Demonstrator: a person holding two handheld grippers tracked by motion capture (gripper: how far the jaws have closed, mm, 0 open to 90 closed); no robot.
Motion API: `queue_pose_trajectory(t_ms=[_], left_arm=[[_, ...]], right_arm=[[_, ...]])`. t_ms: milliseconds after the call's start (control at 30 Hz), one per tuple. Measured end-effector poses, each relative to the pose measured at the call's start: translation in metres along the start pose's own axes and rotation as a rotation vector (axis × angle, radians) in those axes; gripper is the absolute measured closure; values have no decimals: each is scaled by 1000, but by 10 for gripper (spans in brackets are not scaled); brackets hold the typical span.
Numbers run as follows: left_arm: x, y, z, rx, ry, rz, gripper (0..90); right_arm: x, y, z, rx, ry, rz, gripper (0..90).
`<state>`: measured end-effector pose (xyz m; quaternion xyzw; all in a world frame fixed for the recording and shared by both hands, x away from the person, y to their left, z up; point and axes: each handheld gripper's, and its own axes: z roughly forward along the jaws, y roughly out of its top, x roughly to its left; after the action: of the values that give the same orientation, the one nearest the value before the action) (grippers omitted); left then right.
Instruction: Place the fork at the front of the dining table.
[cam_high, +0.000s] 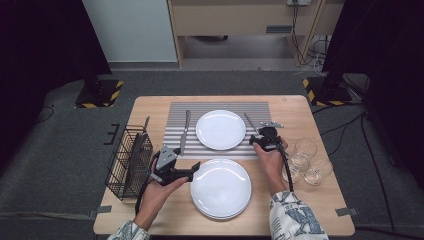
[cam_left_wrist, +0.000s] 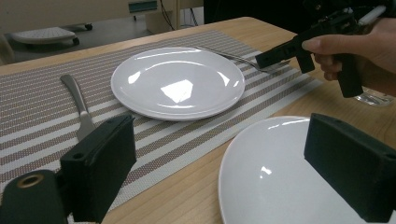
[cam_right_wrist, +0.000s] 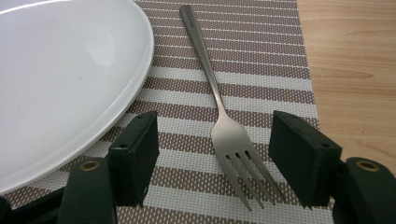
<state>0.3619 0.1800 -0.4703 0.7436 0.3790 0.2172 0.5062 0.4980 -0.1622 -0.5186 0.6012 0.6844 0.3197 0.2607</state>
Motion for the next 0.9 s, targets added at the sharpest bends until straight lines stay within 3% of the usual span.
queue_pose_trajectory(t_ms=[500,900], left_arm=[[-3,0,1,2,-1,8,84],[-4,0,2,3,-2,13,88]], right_arm=[[-2,-14,1,32,-5,-7,332],[5,-22,-6,27,42,2,411]])
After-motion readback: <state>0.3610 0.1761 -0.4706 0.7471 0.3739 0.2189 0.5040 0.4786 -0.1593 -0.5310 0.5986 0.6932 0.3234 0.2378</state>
